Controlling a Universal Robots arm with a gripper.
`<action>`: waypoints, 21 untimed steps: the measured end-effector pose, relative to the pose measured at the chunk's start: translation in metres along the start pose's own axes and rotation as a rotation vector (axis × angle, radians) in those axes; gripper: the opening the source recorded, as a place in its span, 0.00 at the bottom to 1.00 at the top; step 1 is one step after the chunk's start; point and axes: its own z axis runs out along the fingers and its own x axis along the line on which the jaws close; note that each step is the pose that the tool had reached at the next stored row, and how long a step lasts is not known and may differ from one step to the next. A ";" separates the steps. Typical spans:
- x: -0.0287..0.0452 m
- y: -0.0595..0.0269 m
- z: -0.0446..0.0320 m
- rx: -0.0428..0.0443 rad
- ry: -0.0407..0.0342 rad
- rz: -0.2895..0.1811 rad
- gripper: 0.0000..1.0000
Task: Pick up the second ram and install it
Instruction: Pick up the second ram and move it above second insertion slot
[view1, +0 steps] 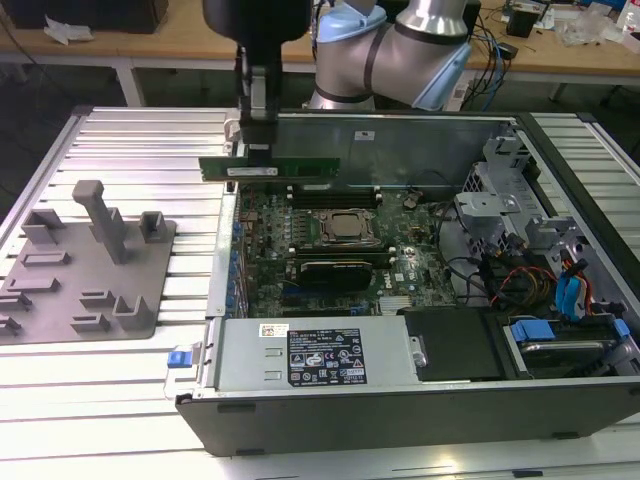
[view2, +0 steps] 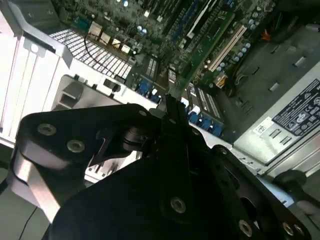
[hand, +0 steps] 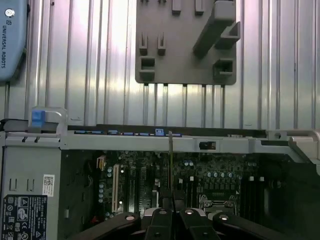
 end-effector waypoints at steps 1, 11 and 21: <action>-0.0012 -0.0063 0.0004 -0.0017 0.0000 0.000 0.09; -0.0082 -0.0711 0.0146 -0.0202 -0.0005 -0.001 0.09; -0.0296 -0.0742 0.0416 -0.0196 0.0024 -0.045 0.09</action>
